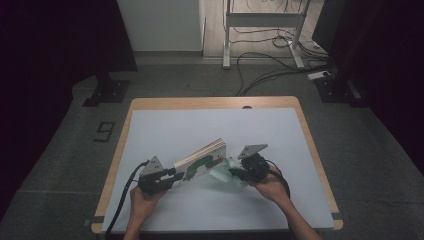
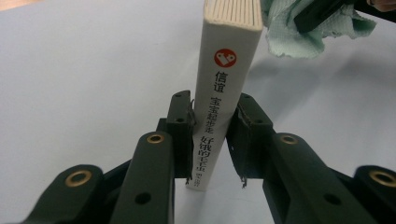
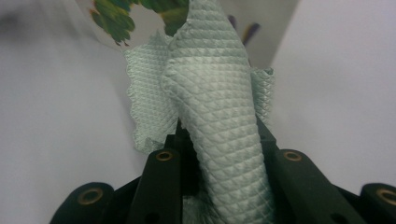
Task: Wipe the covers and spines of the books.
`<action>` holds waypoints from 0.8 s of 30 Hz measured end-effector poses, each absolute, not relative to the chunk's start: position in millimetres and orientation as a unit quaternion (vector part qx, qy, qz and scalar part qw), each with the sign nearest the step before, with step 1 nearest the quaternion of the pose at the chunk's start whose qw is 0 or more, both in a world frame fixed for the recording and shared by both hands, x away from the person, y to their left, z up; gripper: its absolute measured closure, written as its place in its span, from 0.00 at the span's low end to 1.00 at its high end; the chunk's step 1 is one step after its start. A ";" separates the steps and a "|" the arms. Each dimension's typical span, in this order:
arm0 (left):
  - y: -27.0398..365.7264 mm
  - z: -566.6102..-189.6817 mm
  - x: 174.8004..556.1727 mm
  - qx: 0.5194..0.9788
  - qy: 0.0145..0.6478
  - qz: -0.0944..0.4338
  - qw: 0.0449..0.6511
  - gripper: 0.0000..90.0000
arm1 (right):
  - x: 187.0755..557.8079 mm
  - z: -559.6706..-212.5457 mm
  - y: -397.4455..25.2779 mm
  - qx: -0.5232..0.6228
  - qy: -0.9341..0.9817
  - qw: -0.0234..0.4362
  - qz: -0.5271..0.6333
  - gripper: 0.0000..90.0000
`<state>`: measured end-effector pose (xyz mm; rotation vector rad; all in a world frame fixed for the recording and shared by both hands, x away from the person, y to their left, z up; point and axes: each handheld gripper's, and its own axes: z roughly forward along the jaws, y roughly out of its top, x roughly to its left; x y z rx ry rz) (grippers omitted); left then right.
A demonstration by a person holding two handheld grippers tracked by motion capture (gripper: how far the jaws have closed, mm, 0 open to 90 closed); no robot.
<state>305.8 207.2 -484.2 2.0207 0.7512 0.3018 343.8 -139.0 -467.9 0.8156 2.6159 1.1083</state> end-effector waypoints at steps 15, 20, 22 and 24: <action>207.0 -484.6 305.0 0.822 0.306 0.125 0.465 0.79 | 346.7 -474.2 -88.5 0.233 0.894 0.076 0.375 0.79; 206.9 -484.7 305.0 0.821 0.306 0.126 0.465 0.79 | 348.5 -476.7 -75.4 0.225 0.897 0.072 0.374 0.79; 206.8 -484.7 304.9 0.821 0.306 0.126 0.464 0.79 | 349.1 -478.4 -70.6 0.221 0.898 0.070 0.375 0.79; 206.8 -484.7 304.9 0.821 0.306 0.127 0.464 0.79 | 349.0 -481.0 -64.5 0.215 0.900 0.068 0.373 0.79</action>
